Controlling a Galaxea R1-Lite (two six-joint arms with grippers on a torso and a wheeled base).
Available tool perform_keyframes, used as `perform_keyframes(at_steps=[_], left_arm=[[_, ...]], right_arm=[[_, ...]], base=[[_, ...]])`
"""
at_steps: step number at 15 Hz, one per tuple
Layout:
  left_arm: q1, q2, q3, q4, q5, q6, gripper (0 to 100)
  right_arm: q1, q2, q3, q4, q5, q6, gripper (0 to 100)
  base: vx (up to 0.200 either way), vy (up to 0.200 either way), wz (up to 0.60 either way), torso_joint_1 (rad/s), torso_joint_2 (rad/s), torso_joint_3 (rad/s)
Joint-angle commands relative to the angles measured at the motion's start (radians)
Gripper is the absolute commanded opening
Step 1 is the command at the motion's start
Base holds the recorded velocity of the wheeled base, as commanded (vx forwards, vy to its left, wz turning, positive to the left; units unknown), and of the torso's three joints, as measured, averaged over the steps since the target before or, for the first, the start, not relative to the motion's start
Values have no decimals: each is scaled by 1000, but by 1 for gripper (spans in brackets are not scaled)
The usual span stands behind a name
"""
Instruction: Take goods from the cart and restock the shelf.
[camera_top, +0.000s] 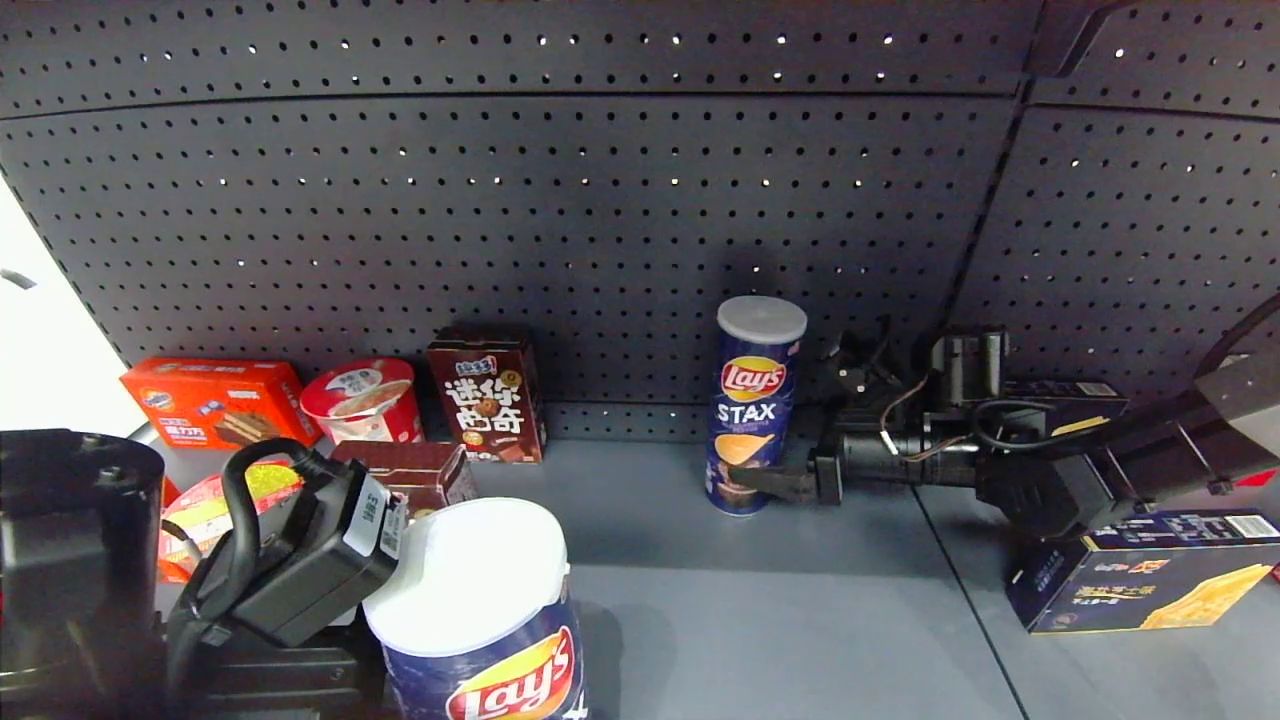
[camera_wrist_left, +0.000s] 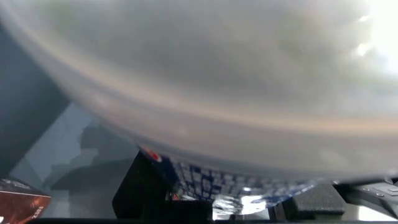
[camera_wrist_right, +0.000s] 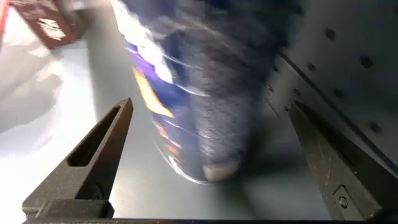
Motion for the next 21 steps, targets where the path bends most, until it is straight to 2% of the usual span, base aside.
perform_keyframes(at_steps=[1, 8, 9, 13, 19, 21], left_arm=[[0, 0, 5, -1, 0, 0, 0], [12, -2, 6, 1, 0, 0, 0], [18, -2, 6, 1, 0, 0, 0], [18, 0, 9, 1, -2, 0, 0], [18, -5, 66, -28, 0, -2, 0], [20, -9, 57, -28, 0, -2, 0]], right_arm=[[10, 11, -8, -2, 2, 0, 100], [59, 132, -134, -20, 44, 6, 100], [62, 132, -134, -25, 53, 7, 0], [57, 86, -82, -26, 50, 7, 0], [65, -61, 47, -23, 47, 9, 0], [82, -187, 168, -20, -5, 15, 0]], base=[[0, 0, 0, 0, 0, 0], [0, 0, 0, 0, 0, 0], [0, 0, 0, 0, 0, 0], [0, 0, 0, 0, 0, 0], [0, 0, 0, 0, 0, 0], [0, 0, 0, 0, 0, 0]])
